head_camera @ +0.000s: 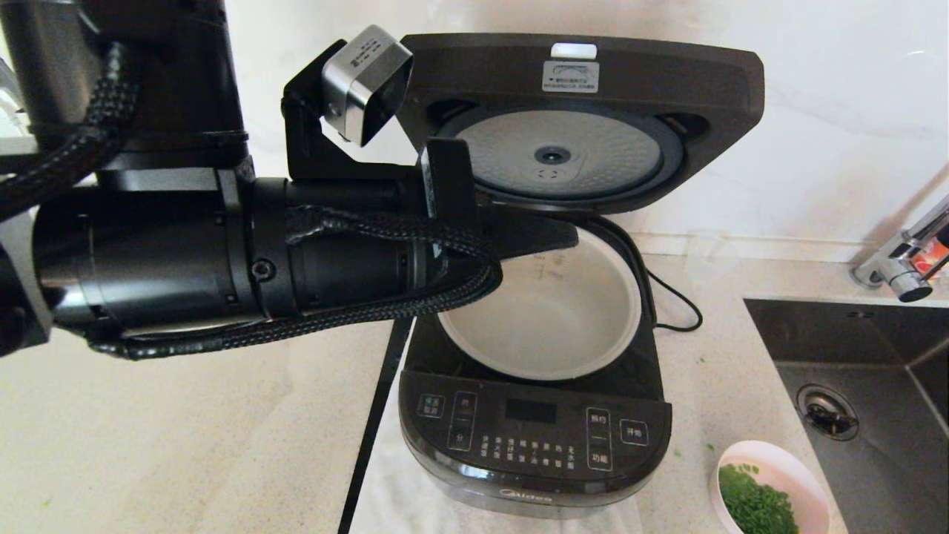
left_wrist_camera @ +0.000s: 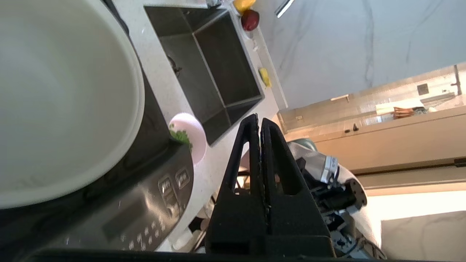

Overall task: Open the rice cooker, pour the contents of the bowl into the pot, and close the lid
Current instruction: Open the rice cooker

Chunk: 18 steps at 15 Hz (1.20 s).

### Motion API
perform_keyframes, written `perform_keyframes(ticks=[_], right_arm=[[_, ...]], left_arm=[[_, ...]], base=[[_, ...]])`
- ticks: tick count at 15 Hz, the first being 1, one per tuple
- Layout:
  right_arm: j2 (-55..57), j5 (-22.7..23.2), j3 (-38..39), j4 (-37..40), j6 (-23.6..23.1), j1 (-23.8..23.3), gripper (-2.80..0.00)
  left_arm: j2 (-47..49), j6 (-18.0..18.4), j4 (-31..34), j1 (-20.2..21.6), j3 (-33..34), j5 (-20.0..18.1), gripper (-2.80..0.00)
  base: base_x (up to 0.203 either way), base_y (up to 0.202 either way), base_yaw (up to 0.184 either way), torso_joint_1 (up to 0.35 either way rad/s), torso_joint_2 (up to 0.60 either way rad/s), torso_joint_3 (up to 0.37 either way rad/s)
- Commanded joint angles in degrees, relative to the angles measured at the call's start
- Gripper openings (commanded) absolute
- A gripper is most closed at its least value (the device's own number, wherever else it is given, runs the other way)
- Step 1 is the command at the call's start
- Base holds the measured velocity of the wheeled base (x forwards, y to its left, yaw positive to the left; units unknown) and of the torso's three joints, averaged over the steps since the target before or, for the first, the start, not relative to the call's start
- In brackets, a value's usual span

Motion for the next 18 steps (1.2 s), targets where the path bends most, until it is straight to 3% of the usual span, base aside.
perform_keyframes(ticks=[1, 6, 18], right_arm=[[0.0, 0.0, 0.0, 0.0, 0.0, 0.0, -2.80], [0.0, 0.0, 0.0, 0.0, 0.0, 0.0, -2.80], [0.0, 0.0, 0.0, 0.0, 0.0, 0.0, -2.80]], left_arm=[[2.0, -0.2, -0.1, 0.0, -1.9, 0.0, -2.80], [5.8, -0.2, -1.9, 0.1, -6.3, 2.9, -2.80], [11.5, 0.4, -3.0, 2.0, -13.9, 3.2, -2.80]], base=[[0.000, 0.000, 0.000, 0.000, 0.00, 0.000], [0.000, 0.000, 0.000, 0.000, 0.00, 0.000], [0.000, 0.000, 0.000, 0.000, 0.00, 0.000]])
